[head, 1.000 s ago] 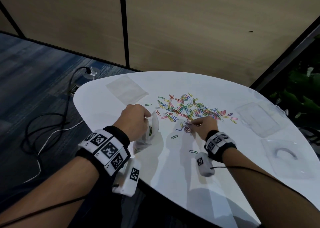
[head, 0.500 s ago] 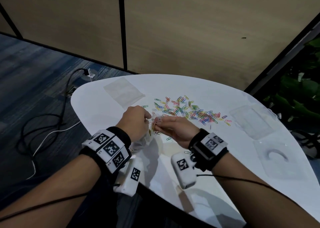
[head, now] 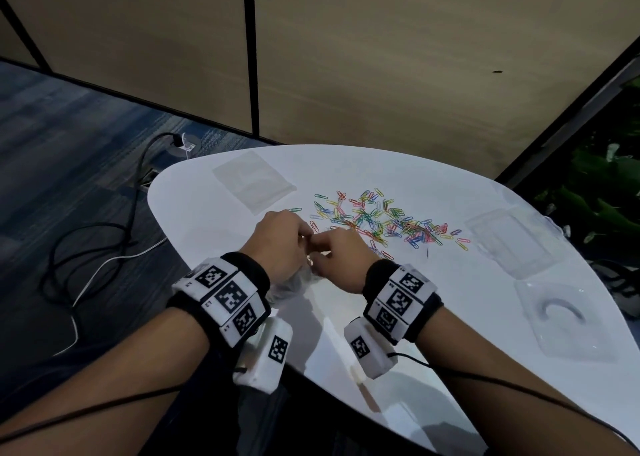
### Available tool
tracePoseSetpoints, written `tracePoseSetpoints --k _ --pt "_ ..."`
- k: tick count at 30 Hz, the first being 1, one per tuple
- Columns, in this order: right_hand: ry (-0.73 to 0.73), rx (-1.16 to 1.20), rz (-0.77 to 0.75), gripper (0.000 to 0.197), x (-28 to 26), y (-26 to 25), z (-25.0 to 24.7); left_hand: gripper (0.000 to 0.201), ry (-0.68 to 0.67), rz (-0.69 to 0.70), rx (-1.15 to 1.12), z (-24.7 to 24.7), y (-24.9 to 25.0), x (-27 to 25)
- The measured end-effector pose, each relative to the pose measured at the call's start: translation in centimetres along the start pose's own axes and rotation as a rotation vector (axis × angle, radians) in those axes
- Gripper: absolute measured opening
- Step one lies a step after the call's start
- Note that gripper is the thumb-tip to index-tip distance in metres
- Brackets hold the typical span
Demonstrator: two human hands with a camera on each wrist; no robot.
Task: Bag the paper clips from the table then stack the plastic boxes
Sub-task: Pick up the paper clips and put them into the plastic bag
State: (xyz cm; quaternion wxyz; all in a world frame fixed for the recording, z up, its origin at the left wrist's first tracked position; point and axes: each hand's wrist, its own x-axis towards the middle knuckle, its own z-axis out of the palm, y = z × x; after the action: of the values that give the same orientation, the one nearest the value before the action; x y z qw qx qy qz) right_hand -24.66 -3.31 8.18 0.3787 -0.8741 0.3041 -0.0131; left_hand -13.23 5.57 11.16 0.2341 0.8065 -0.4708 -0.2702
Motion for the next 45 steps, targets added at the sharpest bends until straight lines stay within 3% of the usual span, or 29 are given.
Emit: tracePoseSetpoints --k 4,6,10,12,15,20,23,26,31,34,37,41,45 --pt "0.171 0.343 0.066 0.019 -1.3 2.1 -2.8 0.032 0.047 -0.026 -0.003 -0.3 0.2 -0.2" --pt "0.220 0.271 0.245 0.020 -2.3 5.6 -3.7 0.033 0.050 -0.053 -0.016 -0.4 0.2 -0.1" --pt "-0.084 -0.049 0.753 0.087 -5.0 11.3 -2.8 0.034 0.026 -0.068 -0.026 -0.5 0.4 -0.2" --pt "-0.120 -0.022 0.787 0.101 -5.2 12.1 -1.1 0.034 0.024 -0.064 -0.021 -0.5 0.4 -0.4" --pt "0.039 -0.084 0.697 0.112 -3.1 12.3 1.2 0.035 0.035 -0.058 -0.009 -0.8 0.3 -0.6" --pt "0.304 -0.038 0.639 0.088 1.9 11.3 1.5 0.036 0.029 -0.058 -0.009 -0.8 0.1 -0.5" --pt "0.360 -0.080 0.687 0.078 4.4 12.1 0.0 0.035 0.026 -0.065 -0.010 -0.4 0.1 -0.1" --pt "0.312 -0.194 0.657 0.066 5.3 12.9 -0.8 0.035 0.024 -0.065 -0.021 -0.2 -0.2 0.3" --pt "0.203 -0.539 0.493 0.023 5.8 13.2 -0.7 0.035 0.022 -0.070 -0.024 0.0 -0.3 0.6" --pt "0.125 -0.692 0.421 0.018 5.4 12.7 -0.6 0.035 0.018 -0.067 -0.013 0.2 -0.1 0.6" --pt "0.098 -0.703 0.387 0.016 4.8 13.0 -1.1 0.034 0.022 -0.061 -0.006 0.2 0.0 0.5" --pt "0.241 -0.367 0.497 0.029 3.0 14.9 -3.2 0.033 0.002 -0.048 0.015 0.1 0.7 0.3" --pt "0.319 0.403 0.524 0.018 0.4 14.8 -5.5 0.033 -0.011 -0.020 0.034 0.7 2.0 0.3"
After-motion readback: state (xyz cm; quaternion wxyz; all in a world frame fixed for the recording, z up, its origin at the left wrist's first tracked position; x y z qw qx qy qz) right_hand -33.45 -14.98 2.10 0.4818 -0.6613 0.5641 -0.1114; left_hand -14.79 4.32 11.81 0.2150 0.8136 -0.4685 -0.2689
